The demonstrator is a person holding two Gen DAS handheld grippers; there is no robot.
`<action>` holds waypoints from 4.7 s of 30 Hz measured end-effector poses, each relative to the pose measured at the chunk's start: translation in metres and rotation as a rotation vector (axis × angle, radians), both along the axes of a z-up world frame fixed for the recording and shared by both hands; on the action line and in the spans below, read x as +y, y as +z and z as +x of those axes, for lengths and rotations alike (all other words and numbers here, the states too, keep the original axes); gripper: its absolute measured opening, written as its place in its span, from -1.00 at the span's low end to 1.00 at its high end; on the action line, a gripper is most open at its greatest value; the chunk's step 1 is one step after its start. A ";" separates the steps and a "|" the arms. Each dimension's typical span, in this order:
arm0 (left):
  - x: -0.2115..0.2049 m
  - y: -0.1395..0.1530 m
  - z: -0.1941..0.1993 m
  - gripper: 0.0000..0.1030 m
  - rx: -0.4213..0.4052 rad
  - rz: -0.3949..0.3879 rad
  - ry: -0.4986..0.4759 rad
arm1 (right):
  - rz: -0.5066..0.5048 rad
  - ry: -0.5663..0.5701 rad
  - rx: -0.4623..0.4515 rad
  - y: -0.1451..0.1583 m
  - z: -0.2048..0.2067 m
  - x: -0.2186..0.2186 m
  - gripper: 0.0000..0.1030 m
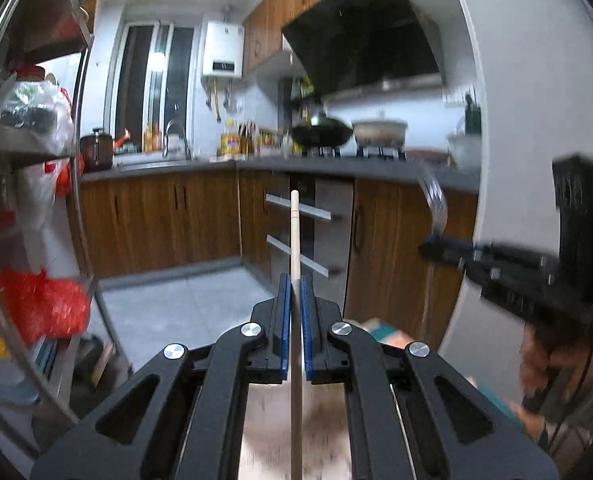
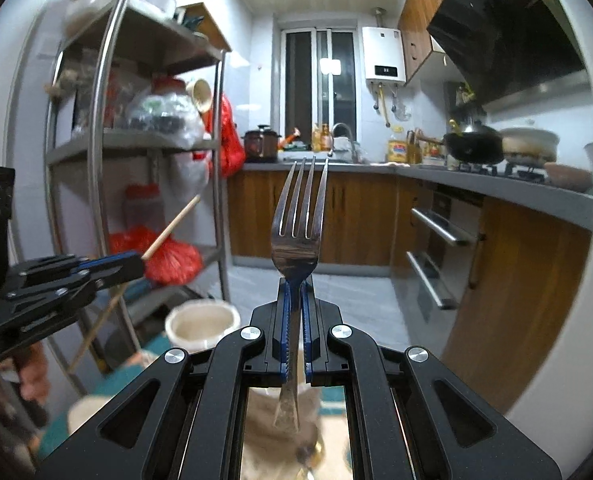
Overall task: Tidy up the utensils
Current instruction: 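Lift the fork with the right tool while the left tool lifts the chopstick, then lower the fork into the short cup while the left tool drops the chopstick in, then open and withdraw both tools from the ceramic holder, then grasp the yellow plastic spoon with the right tool while the left tool grasps another chopstick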
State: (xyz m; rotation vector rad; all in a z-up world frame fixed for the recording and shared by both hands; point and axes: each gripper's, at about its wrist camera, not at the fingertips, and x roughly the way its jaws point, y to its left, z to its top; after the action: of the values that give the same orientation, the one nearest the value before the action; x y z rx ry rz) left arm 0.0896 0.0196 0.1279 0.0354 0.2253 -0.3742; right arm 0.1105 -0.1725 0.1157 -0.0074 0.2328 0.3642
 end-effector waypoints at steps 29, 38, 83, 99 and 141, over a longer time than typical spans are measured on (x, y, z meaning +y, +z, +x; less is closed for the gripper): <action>0.018 -0.051 0.084 -0.91 0.056 -0.089 0.062 | -0.003 0.011 0.244 -0.073 0.080 0.029 -0.87; 0.041 -0.034 0.097 -0.91 0.073 -0.286 -0.002 | 0.015 0.006 0.242 -0.070 0.078 0.027 -0.87; 0.022 -0.036 -0.011 0.89 0.023 0.053 0.099 | 0.040 -0.051 0.170 -0.053 0.015 -0.011 0.80; 0.023 -0.041 -0.084 0.89 0.028 0.001 0.119 | -0.027 -0.069 0.067 -0.056 -0.071 -0.014 0.91; 0.002 -0.090 -0.079 0.89 0.283 0.098 0.122 | -0.130 -0.126 0.353 -0.108 -0.073 -0.054 0.91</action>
State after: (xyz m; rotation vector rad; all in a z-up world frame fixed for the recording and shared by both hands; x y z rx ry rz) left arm 0.0105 0.0220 0.0378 0.0654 0.5230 -0.2455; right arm 0.0373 -0.2265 0.0076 -0.0566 0.6034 0.2226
